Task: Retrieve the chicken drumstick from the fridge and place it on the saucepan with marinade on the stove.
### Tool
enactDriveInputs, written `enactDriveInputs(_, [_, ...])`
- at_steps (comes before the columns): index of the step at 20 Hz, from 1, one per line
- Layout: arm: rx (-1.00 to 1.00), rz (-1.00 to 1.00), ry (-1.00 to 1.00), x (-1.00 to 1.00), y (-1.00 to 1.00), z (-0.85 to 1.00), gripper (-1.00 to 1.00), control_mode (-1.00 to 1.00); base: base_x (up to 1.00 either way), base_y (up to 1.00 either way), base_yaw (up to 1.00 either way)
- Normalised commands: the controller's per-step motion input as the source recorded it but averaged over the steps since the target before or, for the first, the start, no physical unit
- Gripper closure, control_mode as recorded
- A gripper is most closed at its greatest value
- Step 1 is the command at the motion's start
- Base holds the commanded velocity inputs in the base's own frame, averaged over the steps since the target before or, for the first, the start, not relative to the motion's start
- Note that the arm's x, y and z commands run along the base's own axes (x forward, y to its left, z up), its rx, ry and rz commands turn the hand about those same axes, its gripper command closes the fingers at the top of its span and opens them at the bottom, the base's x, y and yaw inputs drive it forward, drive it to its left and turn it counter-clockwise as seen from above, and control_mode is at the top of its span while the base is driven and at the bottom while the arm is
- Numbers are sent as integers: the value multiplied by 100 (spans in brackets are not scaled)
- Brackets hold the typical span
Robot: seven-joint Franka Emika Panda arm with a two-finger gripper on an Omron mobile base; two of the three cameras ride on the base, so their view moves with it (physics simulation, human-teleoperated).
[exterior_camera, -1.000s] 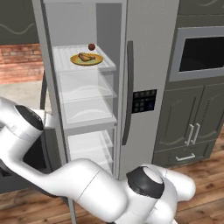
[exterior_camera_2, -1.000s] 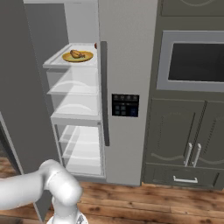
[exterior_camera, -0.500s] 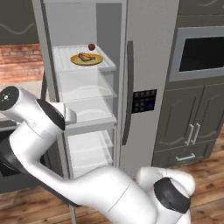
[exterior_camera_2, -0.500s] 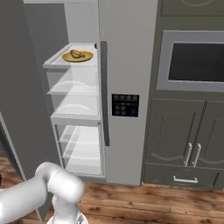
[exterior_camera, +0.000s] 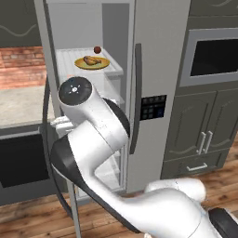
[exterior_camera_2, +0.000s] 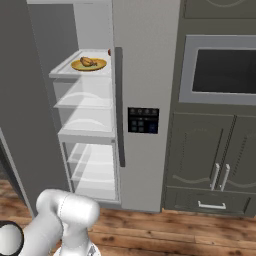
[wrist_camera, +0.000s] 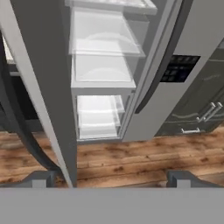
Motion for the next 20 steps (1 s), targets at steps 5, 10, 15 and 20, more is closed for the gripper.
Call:
enactDriveInputs(5, [9,15,0,-44,-99,39,-100,-100,0,0,0])
enactDriveInputs(10, [9,17,0,-28,-95,11,-100,-100,0,0,0])
enactDriveInputs(15, [11,17,0,-6,-81,13,-100,-100,0,0,0])
enactDriveInputs(20, [6,5,3,0,-28,37,-100,-100,0,0,0])
